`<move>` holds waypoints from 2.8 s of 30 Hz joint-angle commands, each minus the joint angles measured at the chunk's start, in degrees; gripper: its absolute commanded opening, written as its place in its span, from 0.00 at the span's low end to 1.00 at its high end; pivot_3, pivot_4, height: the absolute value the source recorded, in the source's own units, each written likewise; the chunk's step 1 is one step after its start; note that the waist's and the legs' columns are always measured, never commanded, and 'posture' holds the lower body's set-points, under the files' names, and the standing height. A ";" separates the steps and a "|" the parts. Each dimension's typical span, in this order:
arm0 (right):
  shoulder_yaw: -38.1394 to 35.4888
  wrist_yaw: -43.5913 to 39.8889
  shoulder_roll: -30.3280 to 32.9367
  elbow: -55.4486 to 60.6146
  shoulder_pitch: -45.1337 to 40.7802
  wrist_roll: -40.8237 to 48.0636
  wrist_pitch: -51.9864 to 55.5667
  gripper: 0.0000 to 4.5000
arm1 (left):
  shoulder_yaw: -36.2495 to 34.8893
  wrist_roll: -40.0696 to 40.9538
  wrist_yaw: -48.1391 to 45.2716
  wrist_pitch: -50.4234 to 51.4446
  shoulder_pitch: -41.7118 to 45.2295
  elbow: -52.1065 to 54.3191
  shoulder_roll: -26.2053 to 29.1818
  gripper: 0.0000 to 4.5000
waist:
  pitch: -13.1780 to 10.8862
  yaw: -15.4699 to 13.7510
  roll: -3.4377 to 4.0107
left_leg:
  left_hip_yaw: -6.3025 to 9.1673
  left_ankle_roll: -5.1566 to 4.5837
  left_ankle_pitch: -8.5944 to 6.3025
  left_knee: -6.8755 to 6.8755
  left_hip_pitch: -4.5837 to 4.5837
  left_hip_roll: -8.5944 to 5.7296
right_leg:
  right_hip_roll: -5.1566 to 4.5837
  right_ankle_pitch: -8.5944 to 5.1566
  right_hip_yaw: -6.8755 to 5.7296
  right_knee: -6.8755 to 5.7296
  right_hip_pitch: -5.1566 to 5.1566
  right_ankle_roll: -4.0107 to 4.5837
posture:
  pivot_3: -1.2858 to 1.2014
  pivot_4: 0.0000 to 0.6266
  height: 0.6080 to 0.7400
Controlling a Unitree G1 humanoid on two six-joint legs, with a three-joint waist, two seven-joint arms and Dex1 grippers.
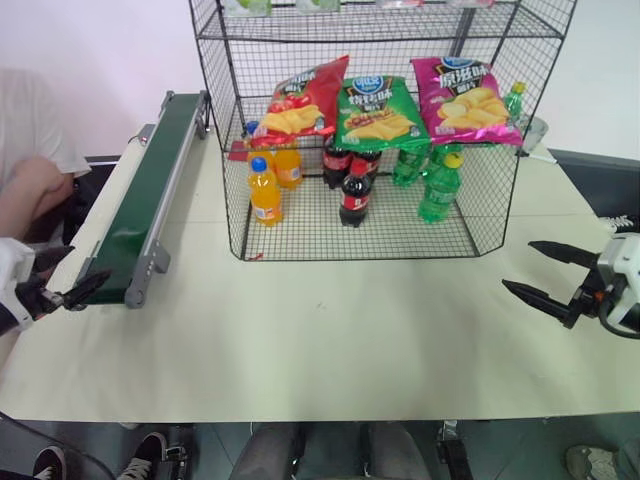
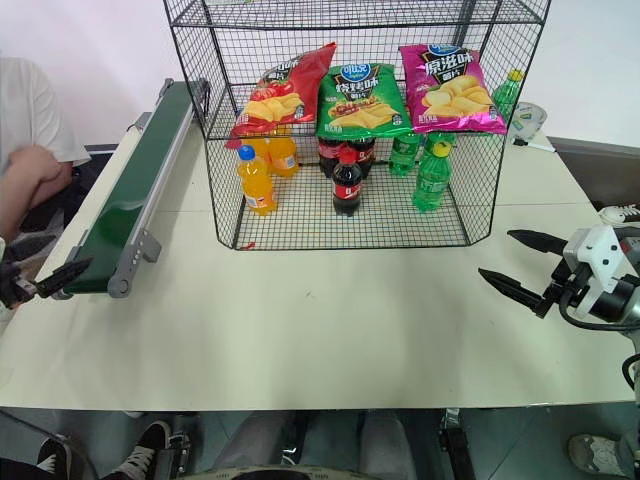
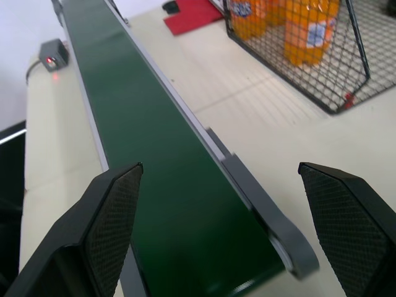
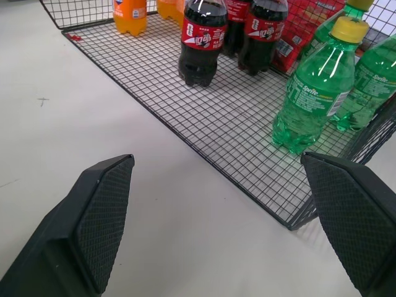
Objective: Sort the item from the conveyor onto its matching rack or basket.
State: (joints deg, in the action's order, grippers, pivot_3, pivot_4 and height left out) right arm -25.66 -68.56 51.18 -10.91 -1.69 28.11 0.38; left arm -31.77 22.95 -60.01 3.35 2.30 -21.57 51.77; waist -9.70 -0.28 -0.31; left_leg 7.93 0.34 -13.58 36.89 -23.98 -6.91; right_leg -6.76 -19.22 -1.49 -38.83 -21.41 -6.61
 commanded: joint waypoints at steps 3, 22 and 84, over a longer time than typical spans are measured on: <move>-1.99 0.03 1.56 1.45 -0.30 0.30 -0.14 1.00 | 0.36 -1.88 0.74 -3.71 -1.05 0.92 0.52 0.94 | 0.00 -0.03 0.00 | 0.00 0.00 0.00 0.00 0.00 0.00 | 0.00 0.00 0.00 0.00 0.00 0.00 | 0.52 0.24 1.00; -0.94 1.31 0.77 3.58 -0.67 -0.03 0.55 1.00 | 0.98 0.19 -1.97 -4.51 -0.54 -0.10 -0.20 0.94 | -0.01 0.00 0.02 | 0.00 0.00 0.00 -0.01 0.00 0.00 | 0.00 0.00 0.00 0.02 0.00 0.00 | 0.52 0.24 1.00; 21.48 3.52 -15.22 28.24 -4.07 9.13 14.61 1.00 | -1.86 -21.74 23.37 -30.97 -14.64 11.79 -5.85 0.94 | -0.04 -0.41 0.05 | 0.01 -0.03 -0.02 -0.16 0.07 0.06 | 0.05 0.05 -0.01 0.48 -0.02 0.07 | 0.52 0.24 1.00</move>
State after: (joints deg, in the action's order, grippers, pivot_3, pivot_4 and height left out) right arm -4.82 -64.08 36.41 14.73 -5.02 35.27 14.29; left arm -32.18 5.28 -39.71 -23.28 -11.82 -10.27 44.63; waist -9.75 -0.68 -0.26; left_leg 7.93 0.27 -13.63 36.73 -23.84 -6.85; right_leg -6.71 -19.17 -1.50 -38.27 -21.36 -6.54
